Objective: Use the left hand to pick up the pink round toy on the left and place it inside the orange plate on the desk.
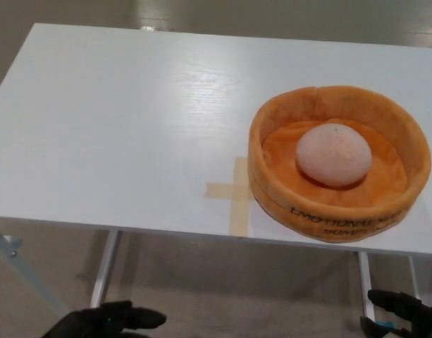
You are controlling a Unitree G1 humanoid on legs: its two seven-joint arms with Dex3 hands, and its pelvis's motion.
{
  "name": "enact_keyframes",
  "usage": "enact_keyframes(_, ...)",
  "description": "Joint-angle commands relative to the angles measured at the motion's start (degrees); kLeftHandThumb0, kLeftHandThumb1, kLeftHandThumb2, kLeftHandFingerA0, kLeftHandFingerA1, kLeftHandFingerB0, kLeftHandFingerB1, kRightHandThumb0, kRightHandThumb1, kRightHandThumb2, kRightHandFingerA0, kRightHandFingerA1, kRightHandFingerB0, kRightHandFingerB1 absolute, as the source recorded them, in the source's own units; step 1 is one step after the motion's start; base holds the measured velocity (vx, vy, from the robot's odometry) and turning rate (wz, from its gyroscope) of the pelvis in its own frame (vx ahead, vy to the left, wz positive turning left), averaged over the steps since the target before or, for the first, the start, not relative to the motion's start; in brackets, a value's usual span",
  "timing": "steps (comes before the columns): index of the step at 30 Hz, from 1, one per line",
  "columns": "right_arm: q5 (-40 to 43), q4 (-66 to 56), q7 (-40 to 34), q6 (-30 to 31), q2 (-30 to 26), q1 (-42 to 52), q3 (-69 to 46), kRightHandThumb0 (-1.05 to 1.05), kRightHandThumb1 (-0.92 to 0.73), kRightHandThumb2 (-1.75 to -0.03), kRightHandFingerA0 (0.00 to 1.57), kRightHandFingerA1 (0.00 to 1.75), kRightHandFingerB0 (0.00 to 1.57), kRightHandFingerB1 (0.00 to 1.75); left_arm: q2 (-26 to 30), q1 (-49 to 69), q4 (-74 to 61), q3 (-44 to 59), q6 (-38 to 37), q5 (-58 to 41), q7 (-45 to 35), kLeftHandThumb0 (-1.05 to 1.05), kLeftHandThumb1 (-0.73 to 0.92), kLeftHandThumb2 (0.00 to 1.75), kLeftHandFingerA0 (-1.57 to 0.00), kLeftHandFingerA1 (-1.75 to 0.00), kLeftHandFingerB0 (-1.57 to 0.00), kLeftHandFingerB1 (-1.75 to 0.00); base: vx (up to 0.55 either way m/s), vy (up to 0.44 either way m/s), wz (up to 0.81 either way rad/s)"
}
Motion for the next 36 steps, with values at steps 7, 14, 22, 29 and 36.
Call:
enact_keyframes(7, 0.5, 0.3, 0.7, 1.2, -0.2, 1.1, 0.2, -0.19, -0.58, -0.57, 0.58, 0.6, 0.59, 0.49, -5.9, -13.5, 37.2, 3.6, 0.1, 4.5, 22.8, -0.09, 0.71, 0.62, -0.6, -0.42, -0.53, -0.37, 0.0, 0.0, 0.0)
enact_keyframes(14, 0.4, 0.3, 0.8, 1.5, -0.4, 0.9, 0.3, -0.2, -0.57, -0.57, 0.61, 0.6, 0.6, 0.49, -6.8, -16.4, 42.8, 9.0, 2.0, -0.5, 18.1, -0.11, 0.7, 0.6, -0.6, -0.44, -0.54, -0.39, 0.0, 0.0, 0.0)
enact_keyframes(22, 0.2, 0.3, 0.8, 1.5, -0.4, 0.9, 0.5, -0.22, -0.57, -0.57, 0.62, 0.61, 0.63, 0.5, -7.4, -17.2, 45.1, 11.6, 0.4, 0.5, 17.7, -0.19, 0.67, 0.6, -0.61, -0.44, -0.52, -0.39, 0.0, 0.0, 0.0)
enact_keyframes(29, 0.2, 0.2, 0.9, 1.5, -0.5, 1.0, 0.6, -0.22, -0.58, -0.57, 0.64, 0.62, 0.63, 0.5, -7.6, -17.2, 45.4, 12.8, 0.3, 1.2, 17.7, -0.2, 0.65, 0.59, -0.6, -0.44, -0.52, -0.39, 0.0, 0.0, 0.0)
enact_keyframes(36, 0.7, 0.3, 1.1, 1.7, -0.4, 0.8, 0.4, -0.2, -0.58, -0.57, 0.65, 0.66, 0.65, 0.52, -7.8, -17.3, 45.4, 13.4, 0.3, 1.5, 17.8, -0.19, 0.65, 0.59, -0.59, -0.44, -0.52, -0.39, 0.0, 0.0, 0.0)
